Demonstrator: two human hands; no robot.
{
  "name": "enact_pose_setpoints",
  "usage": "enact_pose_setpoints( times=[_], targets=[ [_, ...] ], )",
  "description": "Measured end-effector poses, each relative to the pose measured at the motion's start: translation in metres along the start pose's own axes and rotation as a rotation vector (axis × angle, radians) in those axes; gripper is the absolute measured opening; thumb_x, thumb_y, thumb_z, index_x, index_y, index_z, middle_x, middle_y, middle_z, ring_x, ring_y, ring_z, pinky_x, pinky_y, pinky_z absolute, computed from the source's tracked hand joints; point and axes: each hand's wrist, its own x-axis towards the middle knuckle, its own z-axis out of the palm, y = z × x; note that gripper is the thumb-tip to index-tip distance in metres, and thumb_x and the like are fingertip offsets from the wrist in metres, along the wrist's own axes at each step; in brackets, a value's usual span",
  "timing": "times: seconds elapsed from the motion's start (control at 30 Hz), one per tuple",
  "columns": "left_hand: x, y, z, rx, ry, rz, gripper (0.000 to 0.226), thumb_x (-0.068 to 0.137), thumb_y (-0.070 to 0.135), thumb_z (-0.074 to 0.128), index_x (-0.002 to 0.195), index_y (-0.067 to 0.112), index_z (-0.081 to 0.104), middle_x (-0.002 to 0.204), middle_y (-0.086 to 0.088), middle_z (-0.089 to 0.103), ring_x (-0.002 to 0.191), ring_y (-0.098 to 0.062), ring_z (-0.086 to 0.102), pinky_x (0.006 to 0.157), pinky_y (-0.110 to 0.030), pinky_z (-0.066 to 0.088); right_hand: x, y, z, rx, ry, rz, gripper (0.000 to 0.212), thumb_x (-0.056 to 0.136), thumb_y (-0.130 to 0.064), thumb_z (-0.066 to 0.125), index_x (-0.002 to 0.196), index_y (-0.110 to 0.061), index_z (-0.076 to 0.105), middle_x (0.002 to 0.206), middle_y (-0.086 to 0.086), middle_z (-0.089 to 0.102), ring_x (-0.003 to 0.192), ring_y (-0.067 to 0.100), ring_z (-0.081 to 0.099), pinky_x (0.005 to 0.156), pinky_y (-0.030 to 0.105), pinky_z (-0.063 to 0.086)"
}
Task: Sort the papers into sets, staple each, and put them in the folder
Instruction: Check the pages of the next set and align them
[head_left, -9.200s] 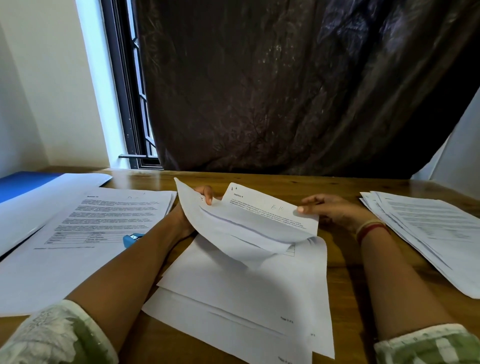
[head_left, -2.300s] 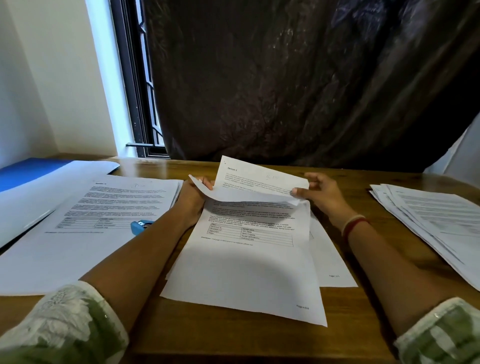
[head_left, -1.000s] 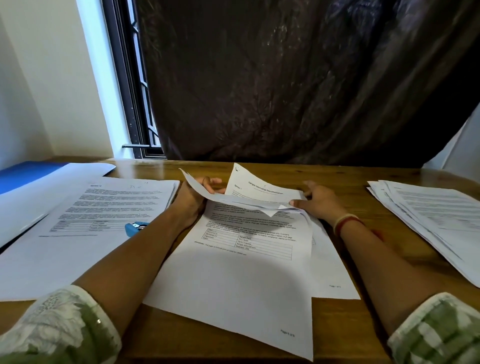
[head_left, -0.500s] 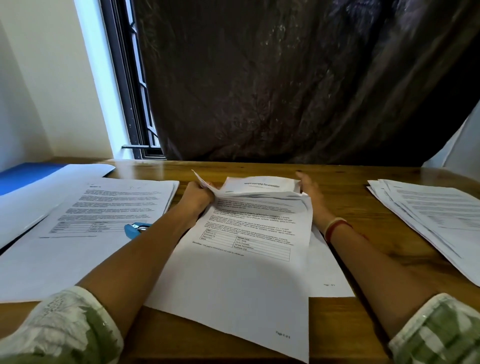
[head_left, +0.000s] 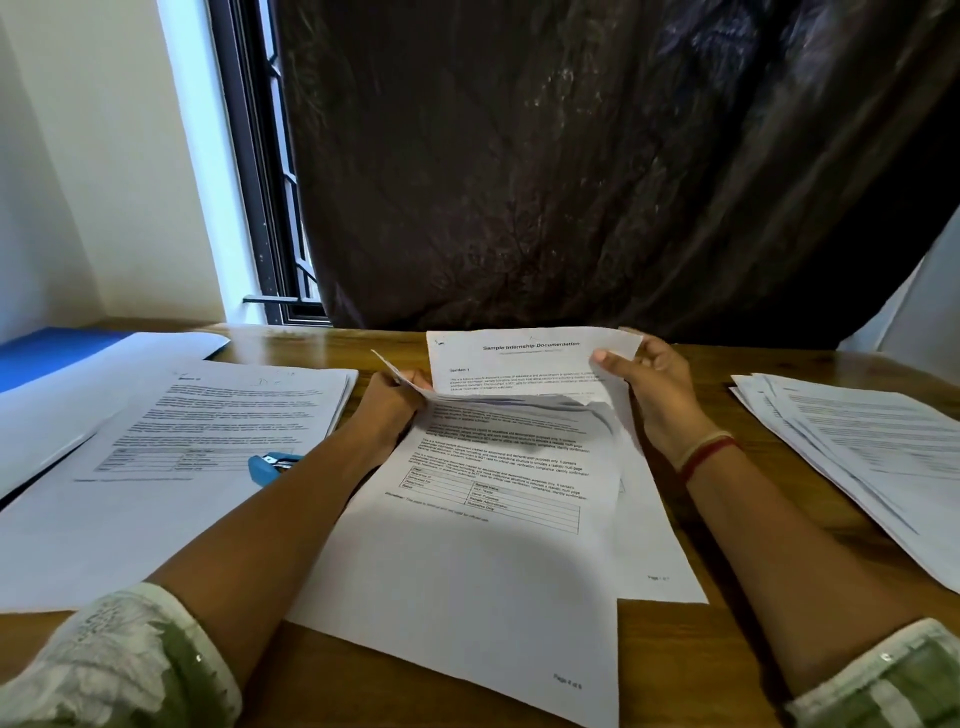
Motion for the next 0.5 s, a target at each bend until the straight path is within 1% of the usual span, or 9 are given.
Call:
enact_pose_setpoints(
  times=[0.07, 0.1, 0.13, 0.2, 0.27, 0.33, 0.4, 0.43, 0.5],
  targets=[
    [0.001, -0.001, 0.000, -0.028, -0.021, 0.017, 0.024, 0.092, 0.006, 0.054, 0.074, 0.016, 0.068, 0.092, -0.012, 0.071, 0.093, -0.036, 0.065, 0.078, -0.044, 0.055, -0.002, -0.007, -0.004, 0.018, -0.168, -0.006, 0.053, 0.066, -0.023, 0.082, 0.115, -0.013, 0.063, 0.109, 0.007, 0.071, 0.102, 0.026, 0.067, 0.077, 0.034, 0.059],
    [0.001, -0.002, 0.000, -0.039, -0.035, 0.030, 0.018, 0.092, 0.007, 0.055, 0.083, 0.014, 0.070, 0.098, -0.013, 0.071, 0.095, -0.035, 0.066, 0.083, -0.047, 0.055, -0.004, -0.010, -0.007, 0.022, -0.295, 0.003, 0.058, 0.061, -0.030, 0.084, 0.112, -0.012, 0.065, 0.108, 0.008, 0.072, 0.101, 0.028, 0.067, 0.076, 0.034, 0.059],
    [0.001, -0.002, 0.000, -0.045, -0.027, 0.032, 0.016, 0.091, 0.006, 0.056, 0.085, 0.013, 0.069, 0.099, -0.014, 0.071, 0.095, -0.034, 0.066, 0.085, -0.048, 0.054, -0.005, -0.013, -0.010, 0.002, -0.427, 0.006, 0.063, 0.057, -0.037, 0.087, 0.110, -0.009, 0.066, 0.108, 0.011, 0.071, 0.100, 0.028, 0.067, 0.075, 0.035, 0.058],
    [0.003, -0.002, -0.001, -0.062, 0.046, 0.017, 0.023, 0.090, 0.001, 0.053, 0.074, 0.014, 0.063, 0.088, -0.015, 0.069, 0.086, -0.030, 0.064, 0.077, -0.043, 0.055, -0.007, -0.018, -0.013, -0.069, -0.638, -0.017, 0.064, 0.051, -0.047, 0.090, 0.100, -0.009, 0.072, 0.102, 0.011, 0.071, 0.093, 0.025, 0.067, 0.074, 0.035, 0.056],
    [0.001, -0.002, 0.000, -0.062, 0.092, -0.002, 0.027, 0.092, 0.002, 0.051, 0.069, 0.014, 0.059, 0.079, -0.012, 0.066, 0.077, -0.027, 0.062, 0.071, -0.040, 0.053, -0.011, -0.023, -0.009, -0.099, -0.815, -0.033, 0.046, 0.052, -0.048, 0.089, 0.087, -0.020, 0.079, 0.100, 0.004, 0.071, 0.094, 0.021, 0.065, 0.077, 0.033, 0.055],
    [0.003, -0.002, -0.003, -0.058, 0.093, 0.022, 0.031, 0.096, 0.009, 0.050, 0.068, 0.016, 0.060, 0.076, -0.008, 0.066, 0.079, -0.030, 0.062, 0.074, -0.037, 0.055, -0.018, -0.031, 0.000, -0.135, -1.021, -0.030, 0.036, 0.063, -0.044, 0.084, 0.092, -0.024, 0.079, 0.109, -0.001, 0.070, 0.104, 0.019, 0.062, 0.086, 0.032, 0.052],
    [0.003, -0.003, -0.006, -0.084, 0.083, 0.075, 0.051, 0.099, 0.006, 0.039, 0.056, 0.020, 0.062, 0.057, 0.004, 0.061, 0.069, -0.024, 0.053, 0.063, -0.027, 0.050, -0.025, -0.038, 0.010, -0.234, -1.205, -0.056, 0.036, 0.069, -0.044, 0.079, 0.100, -0.025, 0.077, 0.118, -0.005, 0.067, 0.116, 0.017, 0.057, 0.097, 0.030, 0.046],
    [0.002, -0.004, -0.007, -0.105, 0.073, 0.069, 0.052, 0.098, 0.003, 0.034, 0.056, 0.019, 0.060, 0.051, 0.008, 0.058, 0.064, -0.019, 0.049, 0.058, -0.027, 0.045, -0.028, -0.040, 0.014, -0.268, -1.233, -0.074, 0.037, 0.070, -0.046, 0.078, 0.101, -0.026, 0.077, 0.120, -0.006, 0.067, 0.119, 0.016, 0.055, 0.100, 0.030, 0.043],
    [-0.001, -0.003, -0.006, -0.127, 0.068, 0.087, 0.034, 0.093, -0.001, 0.036, 0.069, 0.013, 0.056, 0.058, 0.002, 0.059, 0.064, -0.018, 0.051, 0.058, -0.027, 0.047, -0.035, -0.040, 0.025, -0.284, -1.081, -0.149, 0.046, 0.067, -0.058, 0.076, 0.102, -0.028, 0.076, 0.119, -0.005, 0.068, 0.119, 0.016, 0.057, 0.100, 0.029, 0.044]
  ],
)
